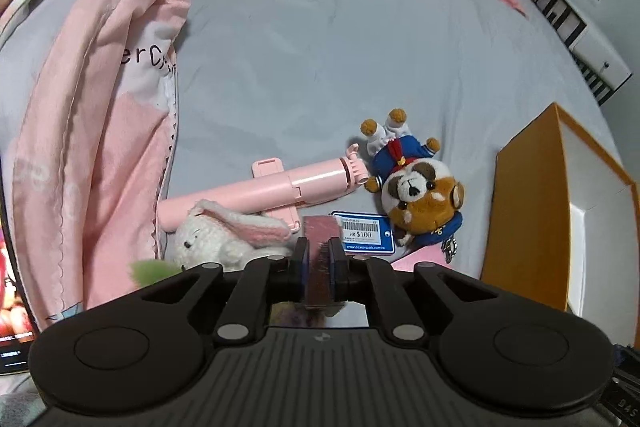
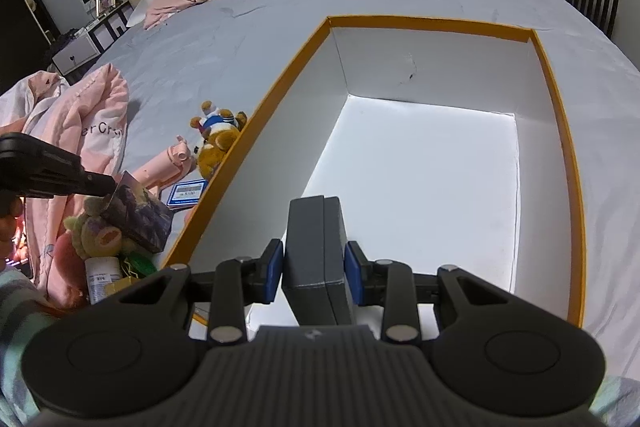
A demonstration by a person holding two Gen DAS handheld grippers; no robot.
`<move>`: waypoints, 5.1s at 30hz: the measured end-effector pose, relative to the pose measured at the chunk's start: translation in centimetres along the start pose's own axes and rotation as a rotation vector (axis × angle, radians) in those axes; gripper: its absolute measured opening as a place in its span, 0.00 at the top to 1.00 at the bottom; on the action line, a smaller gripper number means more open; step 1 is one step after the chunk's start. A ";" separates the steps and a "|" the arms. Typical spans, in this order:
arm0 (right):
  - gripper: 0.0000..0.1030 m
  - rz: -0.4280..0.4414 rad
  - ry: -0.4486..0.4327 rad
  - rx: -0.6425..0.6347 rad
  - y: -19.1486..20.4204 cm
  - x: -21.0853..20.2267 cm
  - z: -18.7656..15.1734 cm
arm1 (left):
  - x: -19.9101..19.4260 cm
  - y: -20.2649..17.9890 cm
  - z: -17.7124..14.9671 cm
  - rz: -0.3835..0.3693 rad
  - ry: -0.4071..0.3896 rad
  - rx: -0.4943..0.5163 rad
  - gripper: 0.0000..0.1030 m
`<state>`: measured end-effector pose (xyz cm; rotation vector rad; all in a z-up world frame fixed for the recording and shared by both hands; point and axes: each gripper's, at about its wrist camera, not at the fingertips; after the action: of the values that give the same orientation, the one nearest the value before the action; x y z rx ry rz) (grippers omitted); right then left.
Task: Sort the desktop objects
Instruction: 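Lift the pink box with the left gripper while the right holds the grey box above the orange box, then lower the pink box into the orange box with the left gripper and open it, then lower the dark grey box into the orange box with the right gripper and release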
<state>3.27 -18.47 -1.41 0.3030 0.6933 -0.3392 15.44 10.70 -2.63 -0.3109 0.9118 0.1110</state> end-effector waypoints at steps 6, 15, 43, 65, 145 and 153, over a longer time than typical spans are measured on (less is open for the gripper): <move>0.66 -0.012 -0.002 -0.016 0.5 0.1 -0.1 | -0.5 0.4 -0.1 -0.068 -0.017 -0.053 0.66; 0.66 -0.009 0.002 -0.014 0.8 0.1 -0.1 | 0.2 -1.9 -0.4 -0.006 -0.047 0.088 0.46; 0.66 -0.052 -0.006 0.040 -0.5 -1.0 -0.3 | -9.0 -6.3 0.5 -0.189 -0.170 0.245 0.75; 0.66 -0.100 -0.071 0.170 -4.4 -3.3 -0.6 | -2.3 -21.4 -5.9 -0.275 0.135 0.628 0.75; 0.67 0.203 0.108 -0.365 -1.7 5.1 3.5 | -0.8 -14.8 -4.9 -0.379 0.140 0.460 0.62; 0.67 0.206 0.159 -0.237 -0.7 3.3 1.5 | -1.2 -14.3 -5.9 -0.388 0.170 0.472 0.62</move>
<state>6.17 -20.34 -2.60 0.1745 0.8420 -0.0349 13.41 -4.68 -1.93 -0.0521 0.9992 -0.4891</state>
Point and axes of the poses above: each gripper's, at about its wrist camera, not at the fingertips, and x roughly the way its jaws point, y to its left, z to its top, and after that the axes turned 10 degrees about -y, right-handed
